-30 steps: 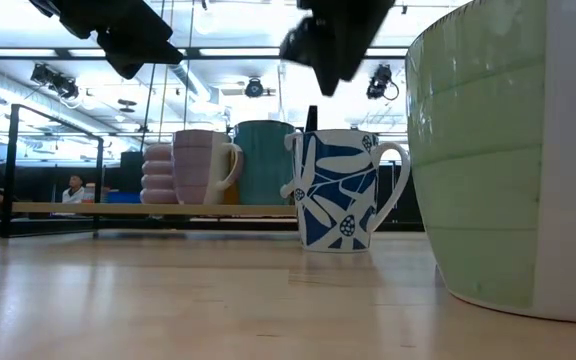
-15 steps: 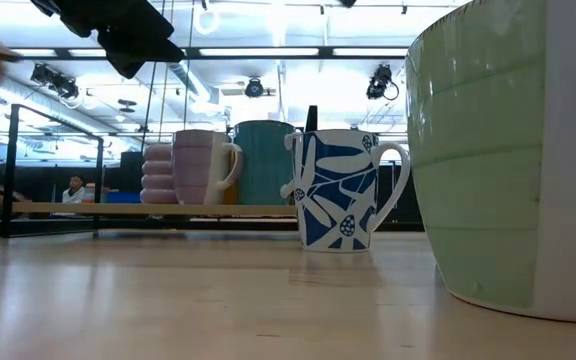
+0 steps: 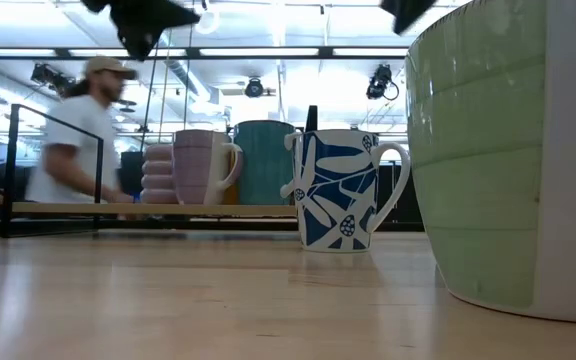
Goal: Place coffee mugs
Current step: Put the patterned blue mug on the shelf
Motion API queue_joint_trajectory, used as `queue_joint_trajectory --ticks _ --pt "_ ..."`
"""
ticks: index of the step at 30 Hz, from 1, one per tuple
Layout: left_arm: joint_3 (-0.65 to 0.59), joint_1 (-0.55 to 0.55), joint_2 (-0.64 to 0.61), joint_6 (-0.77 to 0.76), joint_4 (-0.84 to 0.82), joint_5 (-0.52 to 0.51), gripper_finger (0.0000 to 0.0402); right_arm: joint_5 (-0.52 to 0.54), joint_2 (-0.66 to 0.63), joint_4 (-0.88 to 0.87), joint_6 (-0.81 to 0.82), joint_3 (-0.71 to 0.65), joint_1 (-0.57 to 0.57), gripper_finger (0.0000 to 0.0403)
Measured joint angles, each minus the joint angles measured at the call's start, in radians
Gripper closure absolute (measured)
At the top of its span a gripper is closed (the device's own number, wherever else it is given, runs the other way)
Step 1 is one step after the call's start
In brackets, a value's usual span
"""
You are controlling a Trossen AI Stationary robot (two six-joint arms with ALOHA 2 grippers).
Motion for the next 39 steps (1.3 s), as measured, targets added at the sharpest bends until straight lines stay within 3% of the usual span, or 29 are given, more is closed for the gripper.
queue_joint_trajectory --ticks 5,10,16,27,32,39 --pt "0.061 0.036 0.038 0.027 0.048 0.000 0.0228 0.022 -0.143 0.110 0.038 -0.191 -0.042 0.0254" --pt "0.186 0.095 0.128 0.085 0.030 0.082 0.0228 0.016 -0.249 0.194 0.052 -0.338 -0.092 0.0254" --pt "0.414 0.143 0.285 0.168 -0.130 0.148 0.0228 0.014 -0.335 0.243 0.052 -0.463 -0.140 0.0255" --pt "0.777 0.167 0.581 0.209 -0.411 0.156 0.0228 0.011 -0.367 0.301 0.052 -0.606 -0.188 0.0255" --pt "0.846 0.166 0.688 0.208 -0.454 0.167 0.0228 0.010 -0.367 0.350 0.052 -0.654 -0.192 0.0255" --pt "0.852 0.166 0.779 0.181 -0.470 0.178 0.0228 0.010 -0.368 0.365 0.052 -0.668 -0.192 0.0255"
